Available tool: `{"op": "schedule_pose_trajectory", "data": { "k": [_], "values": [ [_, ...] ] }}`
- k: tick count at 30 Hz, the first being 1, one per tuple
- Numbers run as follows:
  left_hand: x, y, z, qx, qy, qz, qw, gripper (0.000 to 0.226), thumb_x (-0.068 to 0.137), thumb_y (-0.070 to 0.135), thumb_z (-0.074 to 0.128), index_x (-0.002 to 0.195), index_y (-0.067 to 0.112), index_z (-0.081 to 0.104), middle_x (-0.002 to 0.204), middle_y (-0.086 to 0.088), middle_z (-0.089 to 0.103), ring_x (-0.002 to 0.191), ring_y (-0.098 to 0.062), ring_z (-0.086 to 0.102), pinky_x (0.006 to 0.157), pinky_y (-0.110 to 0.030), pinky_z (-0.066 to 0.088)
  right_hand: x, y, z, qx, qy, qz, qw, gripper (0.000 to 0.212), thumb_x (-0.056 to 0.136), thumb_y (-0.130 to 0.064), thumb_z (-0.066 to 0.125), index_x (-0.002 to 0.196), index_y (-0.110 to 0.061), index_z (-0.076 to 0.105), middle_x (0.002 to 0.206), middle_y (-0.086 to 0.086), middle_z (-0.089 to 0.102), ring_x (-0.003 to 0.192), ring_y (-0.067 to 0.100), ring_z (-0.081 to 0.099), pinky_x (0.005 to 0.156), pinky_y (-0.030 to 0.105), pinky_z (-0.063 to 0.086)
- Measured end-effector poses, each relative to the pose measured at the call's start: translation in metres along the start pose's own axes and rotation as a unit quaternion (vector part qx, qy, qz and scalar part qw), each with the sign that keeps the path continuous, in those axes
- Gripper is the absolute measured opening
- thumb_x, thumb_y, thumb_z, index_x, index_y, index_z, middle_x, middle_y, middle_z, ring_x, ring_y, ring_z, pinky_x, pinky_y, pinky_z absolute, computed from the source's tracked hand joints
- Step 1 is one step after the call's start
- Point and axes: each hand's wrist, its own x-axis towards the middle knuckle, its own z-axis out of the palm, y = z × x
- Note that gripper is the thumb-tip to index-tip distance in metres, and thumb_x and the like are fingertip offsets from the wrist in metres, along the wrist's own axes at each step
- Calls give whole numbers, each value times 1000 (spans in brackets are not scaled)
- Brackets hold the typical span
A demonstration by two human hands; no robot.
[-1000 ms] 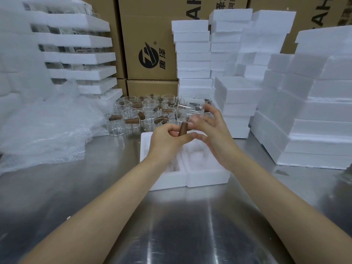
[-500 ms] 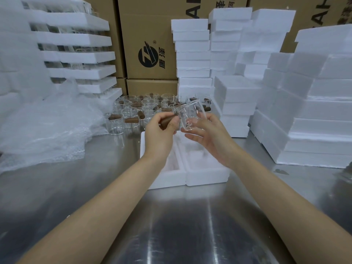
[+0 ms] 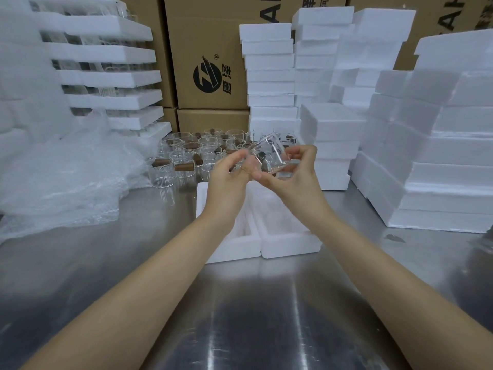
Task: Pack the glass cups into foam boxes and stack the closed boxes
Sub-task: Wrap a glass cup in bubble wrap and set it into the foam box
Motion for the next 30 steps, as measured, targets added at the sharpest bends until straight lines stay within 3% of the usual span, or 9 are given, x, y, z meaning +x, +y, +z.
{"op": "schedule_pose_trajectory", "data": {
  "k": [8,13,16,17,19,21,23,25,30],
  "values": [
    [4,-5,0,-37,-8,13,999,35,103,15,42,137,8,48,105,16,60,102,1,59,87,-14,48,-1,1,3,-15,-5,-9,1000,51,72,-37,82,92,-33,35,106,-6,48,90,9,60,73,17,49],
    [11,12,-6,-157,-18,-42,986,28,103,27,40,108,11,62,108,1,66,102,-6,64,89,-18,52,2,-4,0,53,4,12,998,52,71,-29,85,95,-32,39,106,-6,48,82,8,61,72,18,47],
    [31,29,-46,13,85,35,996,24,101,27,45,106,16,66,101,3,68,89,0,65,80,-16,52,7,-7,-2,149,5,59,987,50,72,-28,82,101,-27,42,110,-1,46,101,22,62,94,39,50],
    [36,29,-65,145,145,75,976,21,98,21,49,108,16,67,102,3,67,89,-1,63,80,-18,51,7,-7,-3,163,5,70,984,51,70,-32,82,102,-26,43,111,-1,45,111,26,59,99,44,48],
    [44,17,-108,399,248,91,878,27,90,11,54,116,9,63,118,-10,60,110,-21,55,92,-32,45,6,-7,-1,171,9,81,982,54,64,-39,80,102,-26,45,110,-3,45,119,29,55,101,46,47],
    [47,-2,-140,532,282,-19,798,37,86,11,58,121,2,53,129,-23,46,121,-40,40,99,-44,34,4,-3,1,152,21,84,985,54,62,-42,81,101,-28,46,109,-4,46,119,26,54,100,45,48],
    [45,-19,-155,592,232,-172,752,46,86,18,59,126,-1,44,134,-26,38,126,-41,32,102,-45,31,3,2,2,135,27,95,986,53,66,-39,83,101,-27,46,110,-5,47,114,22,56,98,43,49],
    [45,-27,-158,616,192,-255,720,46,87,20,56,128,2,42,137,-22,33,129,-36,28,105,-44,27,3,7,3,146,26,118,982,50,71,-33,84,103,-24,47,114,-1,47,101,14,63,96,40,52],
    [48,-34,-165,628,214,-236,710,39,88,3,52,127,-1,45,136,-25,32,126,-41,33,106,-43,29,6,9,2,165,39,148,974,47,72,-32,83,102,-23,48,108,1,46,65,-1,67,97,41,52]
  ]
}}
